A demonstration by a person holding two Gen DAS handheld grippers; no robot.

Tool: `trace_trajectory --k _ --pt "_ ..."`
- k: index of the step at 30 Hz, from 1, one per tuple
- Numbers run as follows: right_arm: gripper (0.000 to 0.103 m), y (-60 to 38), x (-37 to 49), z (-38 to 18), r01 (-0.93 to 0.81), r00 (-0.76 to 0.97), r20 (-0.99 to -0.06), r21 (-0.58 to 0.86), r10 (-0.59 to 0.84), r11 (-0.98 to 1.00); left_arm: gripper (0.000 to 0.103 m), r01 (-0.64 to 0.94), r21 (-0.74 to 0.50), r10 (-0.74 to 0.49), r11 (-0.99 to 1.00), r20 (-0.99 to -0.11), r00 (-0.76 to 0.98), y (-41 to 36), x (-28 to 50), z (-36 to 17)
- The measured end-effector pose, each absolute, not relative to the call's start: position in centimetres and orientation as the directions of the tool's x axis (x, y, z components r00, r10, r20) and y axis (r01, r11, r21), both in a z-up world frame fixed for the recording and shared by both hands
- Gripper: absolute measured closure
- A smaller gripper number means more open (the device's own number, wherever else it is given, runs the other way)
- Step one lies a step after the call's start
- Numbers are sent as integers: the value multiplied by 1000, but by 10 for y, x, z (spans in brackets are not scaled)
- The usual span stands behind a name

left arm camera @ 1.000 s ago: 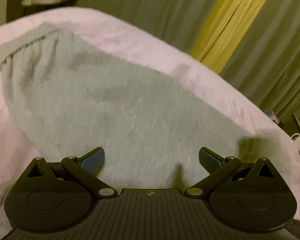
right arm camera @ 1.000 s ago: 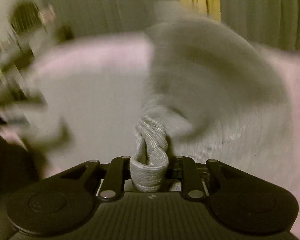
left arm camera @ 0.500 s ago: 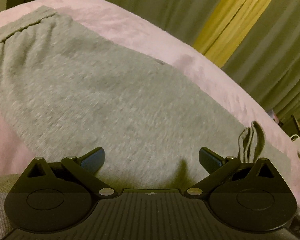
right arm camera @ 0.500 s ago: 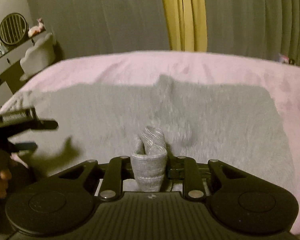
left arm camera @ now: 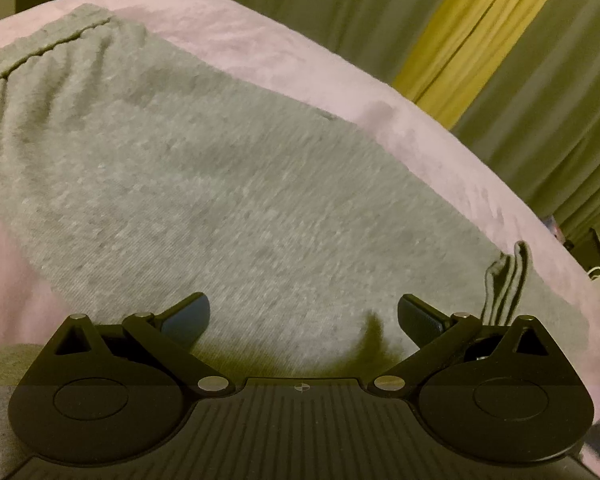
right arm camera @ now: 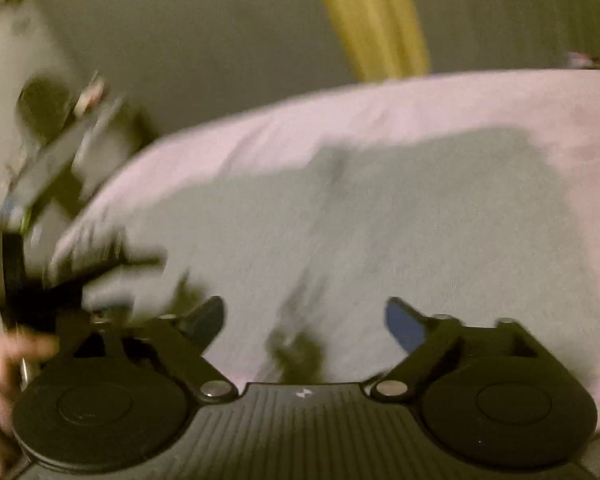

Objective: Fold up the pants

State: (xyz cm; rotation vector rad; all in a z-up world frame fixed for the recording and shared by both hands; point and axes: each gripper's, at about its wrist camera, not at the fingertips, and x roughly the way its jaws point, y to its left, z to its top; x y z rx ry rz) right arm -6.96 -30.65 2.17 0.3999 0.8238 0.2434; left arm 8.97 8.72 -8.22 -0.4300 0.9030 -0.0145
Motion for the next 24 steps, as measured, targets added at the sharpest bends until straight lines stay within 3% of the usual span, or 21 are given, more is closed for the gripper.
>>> trace_trajectory --k 3,7,8,12,16,24 --pt "10 -356 -66 19 145 703 -652 523 285 840 0 -157 -344 -178 926 -762 622 83 91 -83" --pt "10 -404 -67 -37 448 588 -728 655 351 608 0 -149 -337 -176 930 -762 624 83 91 -83" --pt "10 -409 -71 -43 475 609 -705 691 362 545 0 -150 -335 -174 930 -762 623 83 91 -84" --pt "6 -416 -76 -39 459 653 -646 753 395 472 0 -130 -325 -182 937 -770 612 78 91 -82" --pt "5 -412 -77 -39 391 644 -601 791 474 471 0 -26 -359 -275 933 -757 593 55 81 -71" --pt "4 -418 -69 -21 367 617 -672 707 410 605 0 170 -428 -455 888 -762 461 -33 75 -62"
